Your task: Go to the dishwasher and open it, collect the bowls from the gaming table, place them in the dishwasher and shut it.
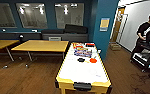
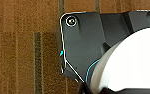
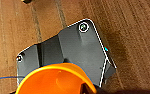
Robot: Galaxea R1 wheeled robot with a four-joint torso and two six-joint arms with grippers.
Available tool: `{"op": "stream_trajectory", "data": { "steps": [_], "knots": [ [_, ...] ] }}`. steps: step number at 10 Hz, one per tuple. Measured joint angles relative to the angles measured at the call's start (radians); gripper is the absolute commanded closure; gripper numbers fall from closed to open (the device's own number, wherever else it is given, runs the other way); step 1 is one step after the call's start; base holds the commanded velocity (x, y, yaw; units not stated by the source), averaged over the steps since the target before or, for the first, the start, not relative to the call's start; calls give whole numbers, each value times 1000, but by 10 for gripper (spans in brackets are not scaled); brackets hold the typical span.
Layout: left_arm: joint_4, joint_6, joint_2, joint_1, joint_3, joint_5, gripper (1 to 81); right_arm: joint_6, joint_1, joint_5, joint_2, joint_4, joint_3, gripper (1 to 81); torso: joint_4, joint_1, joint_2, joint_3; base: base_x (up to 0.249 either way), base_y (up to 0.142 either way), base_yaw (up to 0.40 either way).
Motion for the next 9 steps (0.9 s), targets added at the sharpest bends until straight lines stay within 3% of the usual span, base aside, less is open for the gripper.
{"op": "stream_trajectory", "data": {
  "steps": [6,9],
  "knots": [
    [0,0,20,2,0,-1,811,-1,0,-3,67,-14,-37,811,0,0,0,0,-104,0,0],
    [12,0,27,14,0,1,811,-1,-17,-7,71,-17,-45,811,0,0,-1,0,0,0,0]
  ]
}}
